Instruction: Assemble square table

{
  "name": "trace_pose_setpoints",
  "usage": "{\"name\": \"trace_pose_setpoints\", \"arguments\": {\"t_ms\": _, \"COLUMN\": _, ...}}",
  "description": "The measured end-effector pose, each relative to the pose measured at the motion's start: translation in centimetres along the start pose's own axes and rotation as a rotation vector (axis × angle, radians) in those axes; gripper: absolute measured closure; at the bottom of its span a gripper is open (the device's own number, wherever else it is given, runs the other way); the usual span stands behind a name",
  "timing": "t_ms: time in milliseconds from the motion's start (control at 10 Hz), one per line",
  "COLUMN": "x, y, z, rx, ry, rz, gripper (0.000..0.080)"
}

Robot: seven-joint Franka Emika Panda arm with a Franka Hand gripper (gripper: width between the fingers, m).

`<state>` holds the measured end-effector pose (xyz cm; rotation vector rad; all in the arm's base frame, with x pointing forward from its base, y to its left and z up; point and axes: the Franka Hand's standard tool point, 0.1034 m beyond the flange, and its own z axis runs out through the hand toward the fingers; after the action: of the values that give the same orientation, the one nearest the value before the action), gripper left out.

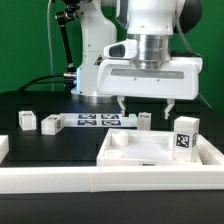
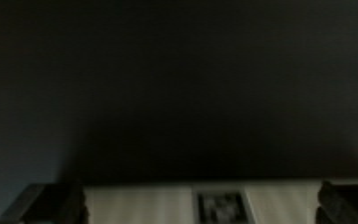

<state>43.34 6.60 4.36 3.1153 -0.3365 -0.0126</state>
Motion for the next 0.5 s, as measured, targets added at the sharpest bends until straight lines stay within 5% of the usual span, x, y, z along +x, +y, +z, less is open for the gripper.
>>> {"name": "trace_pose_setpoints", "arguments": {"t_ms": 500, "x": -1.6, "y": 0.4, "z": 0.6, "rx": -0.007, "ry": -0.014, "rz": -0.022, "gripper": 0.0150}}
